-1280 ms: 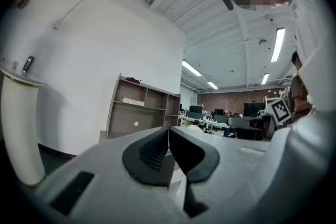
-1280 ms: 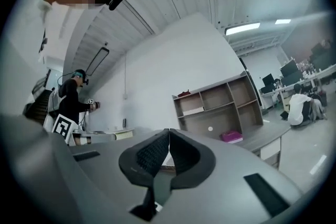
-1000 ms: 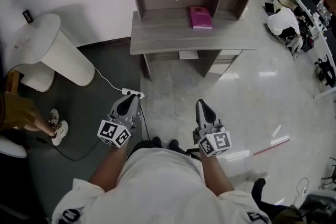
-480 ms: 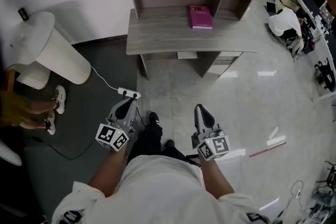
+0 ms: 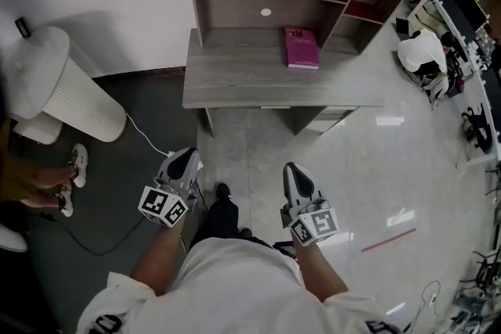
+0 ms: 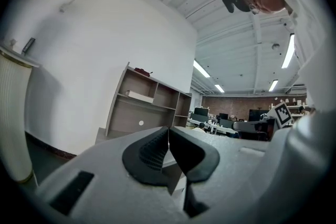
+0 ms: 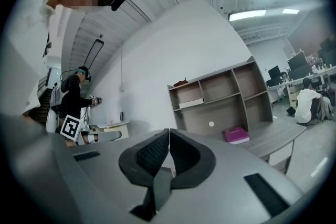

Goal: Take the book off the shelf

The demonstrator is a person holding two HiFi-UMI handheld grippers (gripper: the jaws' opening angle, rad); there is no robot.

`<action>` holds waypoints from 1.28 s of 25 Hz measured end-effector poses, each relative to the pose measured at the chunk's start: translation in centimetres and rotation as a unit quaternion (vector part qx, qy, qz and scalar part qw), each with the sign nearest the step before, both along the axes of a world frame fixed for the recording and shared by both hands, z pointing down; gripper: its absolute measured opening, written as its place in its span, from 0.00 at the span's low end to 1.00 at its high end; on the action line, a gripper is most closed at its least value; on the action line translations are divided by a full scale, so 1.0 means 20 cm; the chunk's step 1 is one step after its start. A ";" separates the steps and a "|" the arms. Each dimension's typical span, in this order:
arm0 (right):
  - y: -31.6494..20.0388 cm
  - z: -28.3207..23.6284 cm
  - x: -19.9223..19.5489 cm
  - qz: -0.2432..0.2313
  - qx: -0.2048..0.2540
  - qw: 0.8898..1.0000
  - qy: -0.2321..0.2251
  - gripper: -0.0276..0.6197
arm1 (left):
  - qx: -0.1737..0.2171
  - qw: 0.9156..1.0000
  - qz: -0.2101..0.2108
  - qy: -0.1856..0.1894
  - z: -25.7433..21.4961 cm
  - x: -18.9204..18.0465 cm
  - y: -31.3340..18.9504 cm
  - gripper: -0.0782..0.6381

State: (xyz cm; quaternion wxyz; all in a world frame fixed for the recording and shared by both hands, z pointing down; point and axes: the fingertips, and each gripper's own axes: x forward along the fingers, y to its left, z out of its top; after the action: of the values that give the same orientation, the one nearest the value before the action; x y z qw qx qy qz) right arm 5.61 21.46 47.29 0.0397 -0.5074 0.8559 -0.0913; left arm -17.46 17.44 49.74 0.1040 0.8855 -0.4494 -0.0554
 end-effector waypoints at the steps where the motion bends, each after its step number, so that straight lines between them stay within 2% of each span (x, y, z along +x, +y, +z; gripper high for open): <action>1: -0.07 -0.01 -0.01 -0.001 -0.001 1.000 0.001 0.07 | 0.001 1.000 -0.001 0.000 -0.01 -0.01 -0.07 0.14; 13: -0.84 -0.09 -0.14 0.002 -0.005 1.000 0.006 0.07 | 0.019 1.000 0.000 -0.006 -0.09 -0.14 -0.85 0.14; 19: -1.05 -0.15 -0.30 -0.042 0.011 0.998 0.039 0.07 | 0.014 1.000 0.025 0.001 -0.08 -0.09 -1.10 0.14; 26: -1.32 -0.11 -0.13 -0.022 0.000 1.000 0.013 0.07 | 0.005 0.999 0.032 -0.001 -0.03 0.02 -1.38 0.14; 29: -1.49 -0.10 -0.06 -0.024 -0.001 1.000 0.005 0.07 | 0.006 1.000 0.018 -0.007 -0.04 0.04 -1.50 0.14; 32: -1.65 -0.11 -0.02 -0.045 0.003 0.999 0.002 0.07 | 0.008 1.000 -0.004 -0.014 -0.07 0.07 -1.60 0.14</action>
State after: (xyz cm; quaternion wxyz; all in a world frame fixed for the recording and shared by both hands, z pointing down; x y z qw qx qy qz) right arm 5.21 -11.51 45.05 0.0350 -0.4682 0.8784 -0.0895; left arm -16.09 -14.53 48.33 0.0908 0.8850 -0.4542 -0.0468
